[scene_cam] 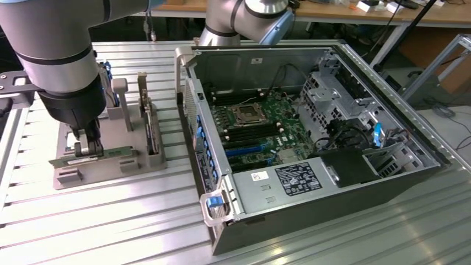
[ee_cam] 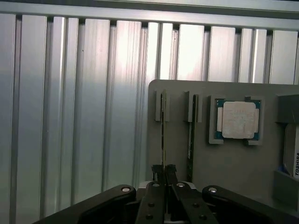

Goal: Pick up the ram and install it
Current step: 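Pick up the ram and move it above insertion slot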

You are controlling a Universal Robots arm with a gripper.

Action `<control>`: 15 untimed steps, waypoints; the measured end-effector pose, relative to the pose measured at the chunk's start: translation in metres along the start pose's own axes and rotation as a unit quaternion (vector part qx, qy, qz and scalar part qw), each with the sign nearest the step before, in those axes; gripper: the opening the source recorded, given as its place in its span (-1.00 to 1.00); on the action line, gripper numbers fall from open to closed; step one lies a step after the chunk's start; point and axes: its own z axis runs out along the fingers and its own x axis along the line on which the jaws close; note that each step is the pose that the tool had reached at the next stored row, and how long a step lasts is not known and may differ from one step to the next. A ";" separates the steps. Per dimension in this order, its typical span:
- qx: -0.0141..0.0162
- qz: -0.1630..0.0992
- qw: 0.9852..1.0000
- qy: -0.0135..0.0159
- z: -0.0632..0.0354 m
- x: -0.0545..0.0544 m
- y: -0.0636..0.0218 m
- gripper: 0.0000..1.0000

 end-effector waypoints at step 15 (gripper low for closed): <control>0.000 0.000 1.000 0.000 -0.0120 0.000 0.0005 -0.76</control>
